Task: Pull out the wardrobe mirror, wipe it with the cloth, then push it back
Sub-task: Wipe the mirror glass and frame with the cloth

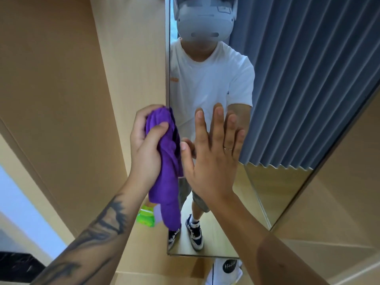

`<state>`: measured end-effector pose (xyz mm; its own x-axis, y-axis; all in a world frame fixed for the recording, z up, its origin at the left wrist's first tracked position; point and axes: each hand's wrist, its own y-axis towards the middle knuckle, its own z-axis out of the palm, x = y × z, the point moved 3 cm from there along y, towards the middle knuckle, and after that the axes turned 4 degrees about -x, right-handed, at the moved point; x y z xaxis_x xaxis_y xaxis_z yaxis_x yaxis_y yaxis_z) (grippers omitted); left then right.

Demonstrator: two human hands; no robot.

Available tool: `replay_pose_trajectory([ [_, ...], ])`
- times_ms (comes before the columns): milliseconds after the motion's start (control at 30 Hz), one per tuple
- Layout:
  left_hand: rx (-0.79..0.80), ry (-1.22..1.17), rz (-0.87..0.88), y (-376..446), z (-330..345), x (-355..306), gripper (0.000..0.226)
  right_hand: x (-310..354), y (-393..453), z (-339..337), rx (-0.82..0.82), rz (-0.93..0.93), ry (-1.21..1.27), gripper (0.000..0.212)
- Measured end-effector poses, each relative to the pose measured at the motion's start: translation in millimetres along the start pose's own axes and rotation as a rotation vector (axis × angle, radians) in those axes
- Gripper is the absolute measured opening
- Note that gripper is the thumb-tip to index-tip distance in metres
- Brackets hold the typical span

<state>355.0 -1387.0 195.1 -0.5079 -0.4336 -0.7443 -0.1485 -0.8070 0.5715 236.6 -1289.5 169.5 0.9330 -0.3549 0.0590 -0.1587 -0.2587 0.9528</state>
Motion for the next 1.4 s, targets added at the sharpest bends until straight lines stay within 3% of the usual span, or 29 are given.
replay_pose_trajectory([
  [100,-0.006,-0.024,0.002,-5,3,5,0.027,2,1,0,-0.012,0.0,0.007,0.074],
  [367,-0.041,-0.049,-0.302,-80,-29,59,0.035,-3,-60,1,0.112,-0.019,-0.005,0.076],
  [633,-0.03,-0.066,-0.159,-34,-13,27,0.031,-6,-69,6,0.109,-0.002,-0.003,0.073],
  [1000,-0.063,0.055,-0.244,-65,-28,51,0.032,-24,-67,-5,0.142,-0.102,-0.091,0.076],
  [1200,-0.095,0.066,-0.289,-76,-27,54,0.029,-37,-69,-14,0.262,-0.111,-0.113,0.095],
  [1400,-0.133,0.055,-0.305,-76,-20,54,0.019,-38,-71,1,0.275,-0.116,-0.145,0.104],
])
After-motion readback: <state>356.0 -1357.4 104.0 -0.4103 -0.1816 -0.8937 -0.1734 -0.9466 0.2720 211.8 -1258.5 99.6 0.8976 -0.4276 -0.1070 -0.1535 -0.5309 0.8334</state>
